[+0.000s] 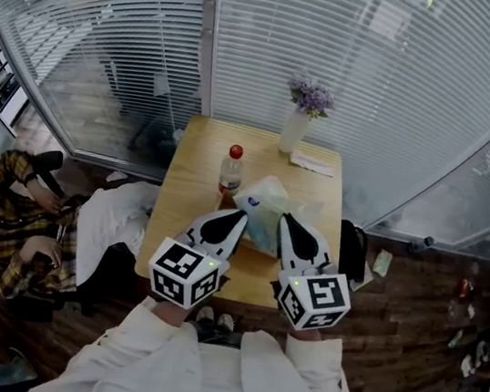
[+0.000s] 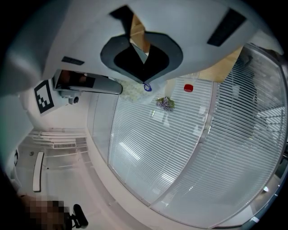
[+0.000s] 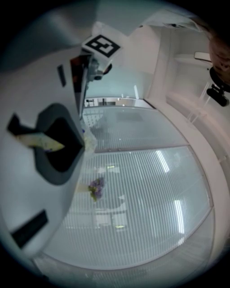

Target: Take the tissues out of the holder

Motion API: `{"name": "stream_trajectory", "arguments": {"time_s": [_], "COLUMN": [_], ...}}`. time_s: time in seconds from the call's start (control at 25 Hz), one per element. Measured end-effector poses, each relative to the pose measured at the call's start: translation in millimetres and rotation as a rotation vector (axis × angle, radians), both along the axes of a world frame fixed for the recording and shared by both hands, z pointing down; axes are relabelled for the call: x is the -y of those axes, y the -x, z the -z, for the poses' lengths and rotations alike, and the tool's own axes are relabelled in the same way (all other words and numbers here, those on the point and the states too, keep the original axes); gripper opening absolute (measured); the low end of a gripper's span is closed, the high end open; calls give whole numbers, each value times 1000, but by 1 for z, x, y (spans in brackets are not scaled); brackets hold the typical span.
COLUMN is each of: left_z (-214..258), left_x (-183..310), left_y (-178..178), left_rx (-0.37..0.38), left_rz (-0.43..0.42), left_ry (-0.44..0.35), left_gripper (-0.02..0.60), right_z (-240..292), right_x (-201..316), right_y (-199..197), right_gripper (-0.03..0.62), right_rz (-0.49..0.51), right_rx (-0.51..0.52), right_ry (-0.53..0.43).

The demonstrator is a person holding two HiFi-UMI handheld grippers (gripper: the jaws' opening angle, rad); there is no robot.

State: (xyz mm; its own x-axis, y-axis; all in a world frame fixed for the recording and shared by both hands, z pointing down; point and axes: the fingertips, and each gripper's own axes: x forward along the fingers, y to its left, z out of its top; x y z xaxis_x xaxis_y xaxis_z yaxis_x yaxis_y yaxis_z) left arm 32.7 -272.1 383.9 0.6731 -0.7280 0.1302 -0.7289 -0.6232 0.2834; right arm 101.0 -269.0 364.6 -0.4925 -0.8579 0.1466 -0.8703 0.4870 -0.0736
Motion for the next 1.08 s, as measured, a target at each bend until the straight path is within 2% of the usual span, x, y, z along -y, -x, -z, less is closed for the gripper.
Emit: {"name": "stream_trajectory", "arguments": {"time_s": [1.08], "left_z": [-6], "left_x": [-8], "left_y": [-1], "left_rx": [0], "left_rz": [-5], "left_ry": [17], "left_gripper": [8], "right_z": [-3], "right_x": [-5], "right_y": [0], "right_gripper": [11], "right_rz": [-4], "right_rx": [-2], "right_ry": [10]}}
